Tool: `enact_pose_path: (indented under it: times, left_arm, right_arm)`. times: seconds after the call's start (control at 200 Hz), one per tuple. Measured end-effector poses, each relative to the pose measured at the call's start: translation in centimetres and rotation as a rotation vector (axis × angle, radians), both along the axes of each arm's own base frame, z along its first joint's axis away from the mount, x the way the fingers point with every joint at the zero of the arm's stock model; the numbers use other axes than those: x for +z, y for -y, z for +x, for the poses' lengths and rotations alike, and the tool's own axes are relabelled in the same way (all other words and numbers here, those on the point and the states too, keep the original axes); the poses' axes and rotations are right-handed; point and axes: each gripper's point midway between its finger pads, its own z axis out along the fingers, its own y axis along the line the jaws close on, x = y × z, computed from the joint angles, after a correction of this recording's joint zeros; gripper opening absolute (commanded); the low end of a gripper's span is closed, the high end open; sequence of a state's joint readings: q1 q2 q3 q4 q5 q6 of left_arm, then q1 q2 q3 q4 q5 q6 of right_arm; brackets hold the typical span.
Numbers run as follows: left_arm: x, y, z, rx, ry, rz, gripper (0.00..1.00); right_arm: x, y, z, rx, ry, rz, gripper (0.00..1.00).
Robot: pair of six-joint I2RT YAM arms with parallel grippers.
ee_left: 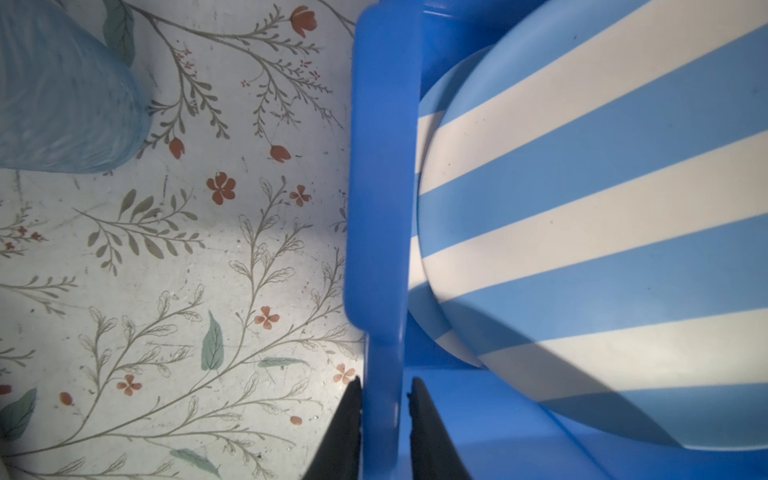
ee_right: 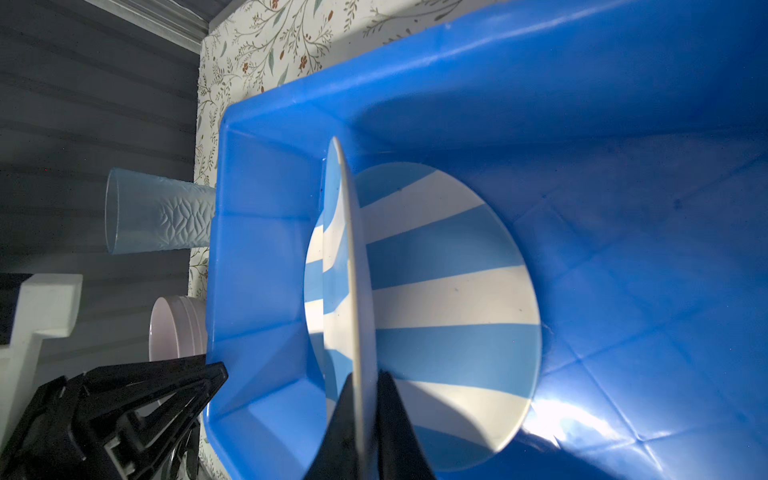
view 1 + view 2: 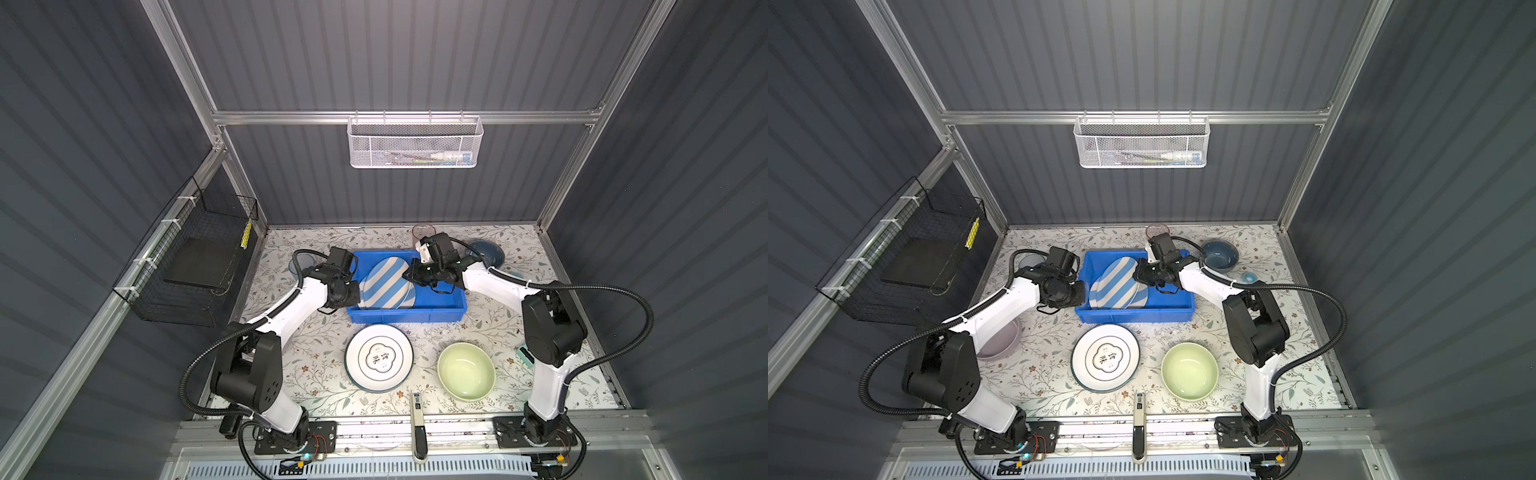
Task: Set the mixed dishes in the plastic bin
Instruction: 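Lower the striped plate into the bin and open the right gripper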
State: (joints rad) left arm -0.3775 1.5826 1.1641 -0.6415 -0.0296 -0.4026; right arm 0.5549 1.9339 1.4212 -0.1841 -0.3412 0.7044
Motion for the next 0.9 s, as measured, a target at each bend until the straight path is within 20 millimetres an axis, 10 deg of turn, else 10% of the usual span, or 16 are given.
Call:
enact_pose_path:
  times: [0.901]
  left_arm:
    - [0.0, 0.0, 0.0, 0.0, 0.0, -0.004, 0.22]
  right_arm:
    - [-5.5, 1.6, -0.8, -0.023, -0.059, -0.193, 0.44]
